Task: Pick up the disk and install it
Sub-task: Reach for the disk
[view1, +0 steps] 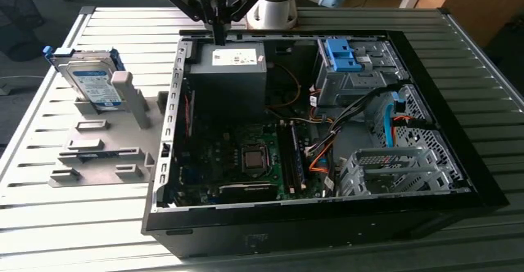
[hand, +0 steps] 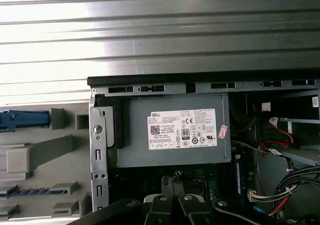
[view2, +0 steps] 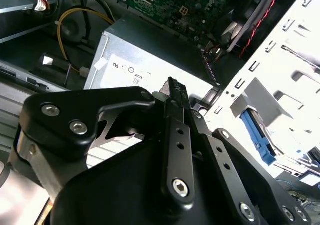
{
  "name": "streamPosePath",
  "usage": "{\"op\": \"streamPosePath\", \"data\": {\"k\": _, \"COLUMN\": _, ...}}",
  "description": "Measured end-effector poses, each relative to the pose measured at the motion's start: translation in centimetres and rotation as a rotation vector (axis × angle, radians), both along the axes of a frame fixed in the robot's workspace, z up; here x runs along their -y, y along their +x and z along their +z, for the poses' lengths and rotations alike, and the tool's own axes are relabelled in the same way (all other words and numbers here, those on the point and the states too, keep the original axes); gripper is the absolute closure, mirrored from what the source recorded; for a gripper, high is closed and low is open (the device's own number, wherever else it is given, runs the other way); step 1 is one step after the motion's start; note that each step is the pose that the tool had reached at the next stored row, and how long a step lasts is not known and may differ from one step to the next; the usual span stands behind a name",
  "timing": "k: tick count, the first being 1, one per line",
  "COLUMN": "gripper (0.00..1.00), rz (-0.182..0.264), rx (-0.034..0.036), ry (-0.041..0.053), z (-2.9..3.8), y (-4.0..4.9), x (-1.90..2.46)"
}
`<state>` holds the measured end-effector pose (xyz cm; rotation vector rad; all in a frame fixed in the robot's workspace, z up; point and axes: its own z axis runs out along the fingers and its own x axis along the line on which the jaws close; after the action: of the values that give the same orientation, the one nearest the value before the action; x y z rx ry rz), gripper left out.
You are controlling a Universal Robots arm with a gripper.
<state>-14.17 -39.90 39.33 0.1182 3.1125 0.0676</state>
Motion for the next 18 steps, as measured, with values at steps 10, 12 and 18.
{"op": "streamPosePath", "data": {"k": 10, "gripper": 0.89, "rz": 0.000, "rx": 0.0001, "ry": 0.0000, "z": -0.01, "y": -1.02, "x": -0.01}}
{"op": "streamPosePath", "data": {"k": 12, "gripper": 0.89, "rz": 0.000, "rx": 0.0000, "ry": 0.0000, "z": 0.00, "y": -1.04, "x": 0.00}}
{"op": "streamPosePath", "data": {"k": 18, "gripper": 0.89, "rz": 0.000, "rx": 0.0000, "ry": 0.0000, "z": -0.01, "y": -1.20, "x": 0.00}}
